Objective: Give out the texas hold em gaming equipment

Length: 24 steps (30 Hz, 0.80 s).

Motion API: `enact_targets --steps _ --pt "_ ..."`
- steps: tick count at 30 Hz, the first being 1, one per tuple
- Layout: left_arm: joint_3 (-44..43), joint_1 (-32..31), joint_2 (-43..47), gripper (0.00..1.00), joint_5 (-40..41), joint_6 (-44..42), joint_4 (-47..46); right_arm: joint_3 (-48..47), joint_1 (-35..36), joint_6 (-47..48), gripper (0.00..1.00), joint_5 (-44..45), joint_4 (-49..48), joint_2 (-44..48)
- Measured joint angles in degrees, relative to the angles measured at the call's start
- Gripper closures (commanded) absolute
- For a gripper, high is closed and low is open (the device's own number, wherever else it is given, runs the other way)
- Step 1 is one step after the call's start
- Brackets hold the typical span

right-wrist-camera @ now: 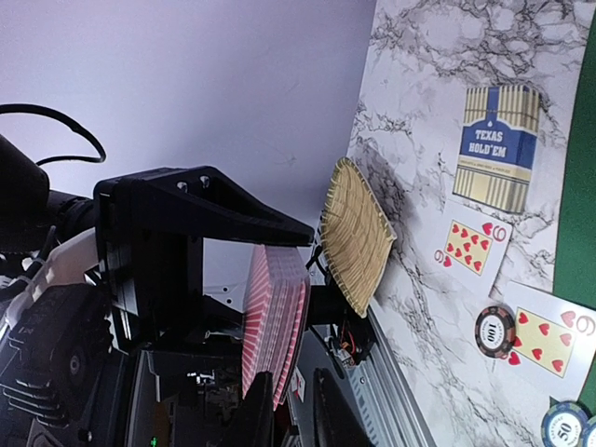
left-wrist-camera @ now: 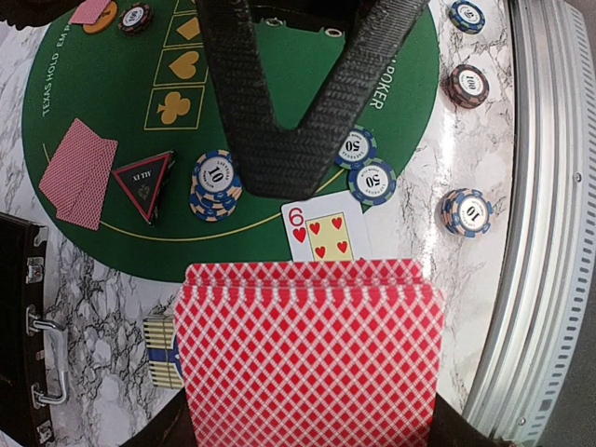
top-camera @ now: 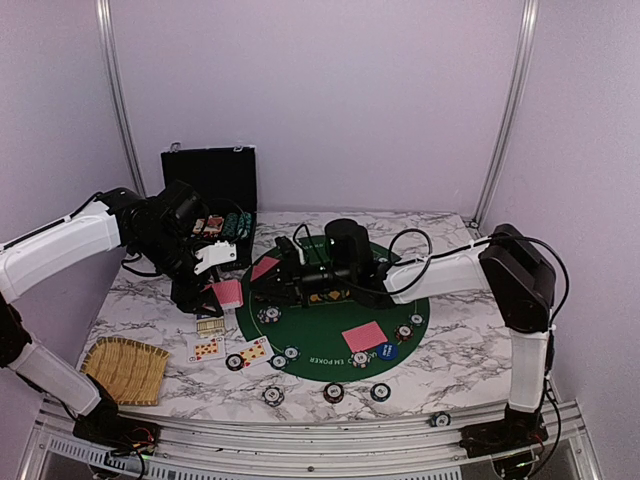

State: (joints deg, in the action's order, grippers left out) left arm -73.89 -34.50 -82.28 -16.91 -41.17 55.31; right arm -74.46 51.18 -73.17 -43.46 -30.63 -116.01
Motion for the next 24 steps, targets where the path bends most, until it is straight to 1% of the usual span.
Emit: enact_targets --steps 1,3,5,6,8,10,12,20,24 --pt "0.0 0.0 0.0 1.0 0.02 0.0 0.0 0.0 0.0 -0.09 0.77 0.0 -0.28 0.0" --pt "0.0 0.0 0.0 1.0 0.02 -0.02 0.0 0.0 0.0 -0.07 0.58 0.07 -0.33 0.0" --pt "0.02 0.0 0.0 1.0 0.02 -0.04 0.0 0.02 0.0 -0.04 0.43 0.17 -0.04 0.0" --pt "0.02 0.0 0.0 1.0 0.02 -0.07 0.0 0.02 0.0 0.35 0.37 0.28 -0.02 0.0" --pt "0.02 0.0 0.0 1.0 0.02 -0.09 0.0 0.0 0.02 0.79 0.3 0.46 0.55 0.0" --pt "0.02 0.0 0.0 1.0 0.02 -0.13 0.0 -0.2 0.04 1.53 0.27 0.66 1.33 0.0" --pt "0.02 0.0 0.0 1.0 0.02 -0.13 0.0 -0.74 0.28 1.99 0.25 0.76 2.01 0.0" --pt "0.04 0.0 0.02 1.0 0.02 -0.13 0.0 -4.26 1.84 2.25 0.25 0.63 2.62 -0.57" --pt "0.04 0.0 0.02 1.0 0.0 -0.13 0.0 -6.93 2.67 2.25 0.25 0.26 2.73 -2.6"
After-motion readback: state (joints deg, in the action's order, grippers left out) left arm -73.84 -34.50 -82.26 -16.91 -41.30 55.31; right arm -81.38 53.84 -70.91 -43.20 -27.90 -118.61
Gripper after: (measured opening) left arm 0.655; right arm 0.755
